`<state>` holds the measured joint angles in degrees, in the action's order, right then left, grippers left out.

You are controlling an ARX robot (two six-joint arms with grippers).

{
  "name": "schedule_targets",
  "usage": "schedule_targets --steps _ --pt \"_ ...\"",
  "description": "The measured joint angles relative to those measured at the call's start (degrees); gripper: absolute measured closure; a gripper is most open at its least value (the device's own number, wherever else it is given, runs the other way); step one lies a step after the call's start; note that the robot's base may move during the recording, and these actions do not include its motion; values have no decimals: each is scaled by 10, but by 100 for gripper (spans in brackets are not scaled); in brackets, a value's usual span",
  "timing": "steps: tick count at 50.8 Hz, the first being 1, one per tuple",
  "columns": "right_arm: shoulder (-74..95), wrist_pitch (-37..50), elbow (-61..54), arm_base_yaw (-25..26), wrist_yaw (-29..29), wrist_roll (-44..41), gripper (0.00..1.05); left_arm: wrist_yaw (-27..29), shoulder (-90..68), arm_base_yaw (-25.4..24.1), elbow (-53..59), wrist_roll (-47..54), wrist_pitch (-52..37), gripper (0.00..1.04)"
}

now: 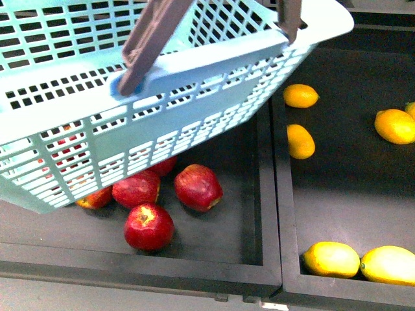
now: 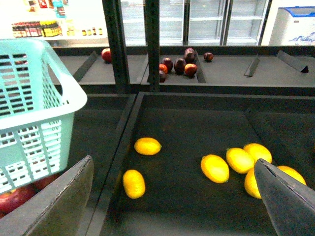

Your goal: Pick lemon and mango into basket

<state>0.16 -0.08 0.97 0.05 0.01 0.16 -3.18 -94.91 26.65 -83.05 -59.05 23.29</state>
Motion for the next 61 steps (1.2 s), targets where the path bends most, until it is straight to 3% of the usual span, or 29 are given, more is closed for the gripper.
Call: schedule_targets --steps 29,61 --pt "0 0 0 0 0 0 9 -85 -61 111 -50 -35 -73 100" --pt "0 0 0 0 0 0 9 -79 -57 118 -50 -38 -76 100"
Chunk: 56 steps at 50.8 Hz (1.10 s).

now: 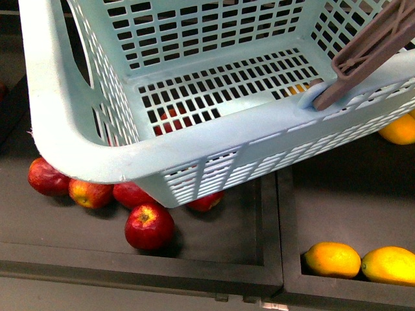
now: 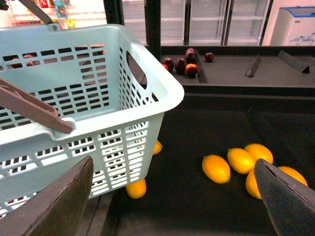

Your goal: Pick lemon and mango into basket

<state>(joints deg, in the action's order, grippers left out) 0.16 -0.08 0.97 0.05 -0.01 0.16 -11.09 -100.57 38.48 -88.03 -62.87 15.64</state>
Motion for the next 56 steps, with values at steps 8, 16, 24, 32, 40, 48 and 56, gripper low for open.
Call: schedule_targets --steps 8,16,24,32,40,48,56 --pt "3 -4 1 -2 7 7 9 0 0 0 0 0 0 100" --pt "156 -226 93 9 136 184 9 2 1 0 0 0 0 100" --pt "241 -171 102 170 63 260 9 0 2 1 1 -1 0 100" --pt "417 -6 109 276 28 215 9 1 2 1 1 -2 0 100" --pt "601 153 139 282 38 171 9 1 2 1 1 -1 0 100" --pt "807 287 210 272 58 145 9 0 2 1 1 -2 0 100" --pt "1024 341 323 252 64 123 9 1 2 1 1 -2 0 100"
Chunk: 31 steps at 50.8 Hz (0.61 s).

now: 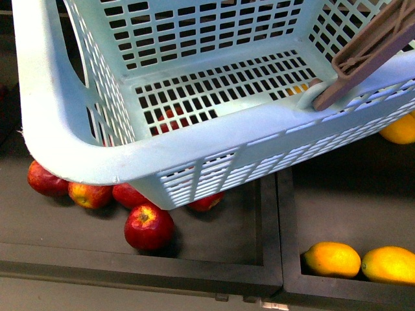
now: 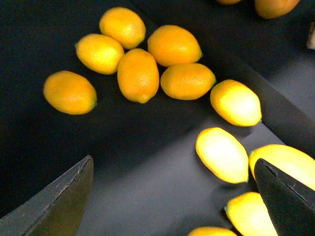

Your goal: Pick lemon and mango into basket

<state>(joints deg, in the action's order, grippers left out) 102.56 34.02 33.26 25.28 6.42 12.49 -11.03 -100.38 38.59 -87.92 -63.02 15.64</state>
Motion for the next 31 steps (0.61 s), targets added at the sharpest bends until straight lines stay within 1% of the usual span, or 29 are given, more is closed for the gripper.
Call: schedule_targets --steps 3,12,21,31 --pt "74 1 51 -7 17 -6 9 -1 0 0 0 0 0 100" --pt "252 -35 215 -22 13 -17 9 0 0 0 0 0 0 100" --pt "342 -77 340 -32 9 -21 9 -1 0 0 0 0 0 100" --pt "402 -108 427 -34 9 -24 9 1 0 0 0 0 0 100"
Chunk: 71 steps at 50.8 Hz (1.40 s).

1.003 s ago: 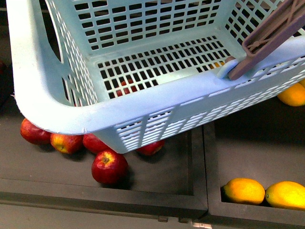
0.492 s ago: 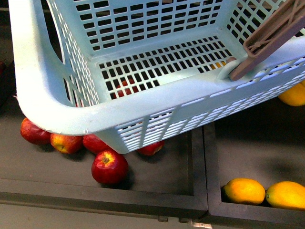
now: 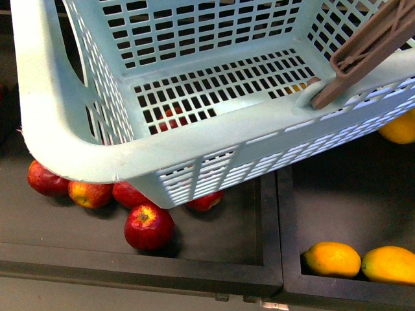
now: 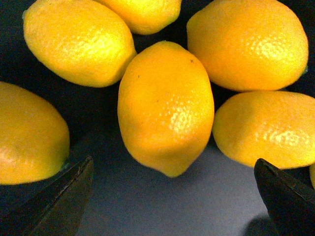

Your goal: Pick lemon and mango into basket

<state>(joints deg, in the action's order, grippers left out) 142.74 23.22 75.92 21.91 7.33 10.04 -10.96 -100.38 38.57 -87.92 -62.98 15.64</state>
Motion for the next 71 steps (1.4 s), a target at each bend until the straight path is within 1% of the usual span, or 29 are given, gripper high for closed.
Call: schedule_targets --steps 21,38,40,46,49,61,67,71 --pt "92 -69 152 -4 10 -8 9 0 0 0 0 0 0 100" --pt "114 -92 177 -4 18 11 9 -2 0 0 0 0 0 100" --pt "114 -92 178 -4 19 12 13 -2 0 0 0 0 0 100" --pt "114 -93 181 -4 22 12 33 -1 0 0 0 0 0 100" --pt "114 -92 181 -4 21 12 39 -1 0 0 0 0 0 100" --pt "102 -66 146 -2 13 13 41 -1 0 0 0 0 0 100" --pt "83 -52 108 1 1 16 41 -1 0 0 0 0 0 100" --pt "51 -28 54 5 -13 18 41 -2 0 0 0 0 0 100"
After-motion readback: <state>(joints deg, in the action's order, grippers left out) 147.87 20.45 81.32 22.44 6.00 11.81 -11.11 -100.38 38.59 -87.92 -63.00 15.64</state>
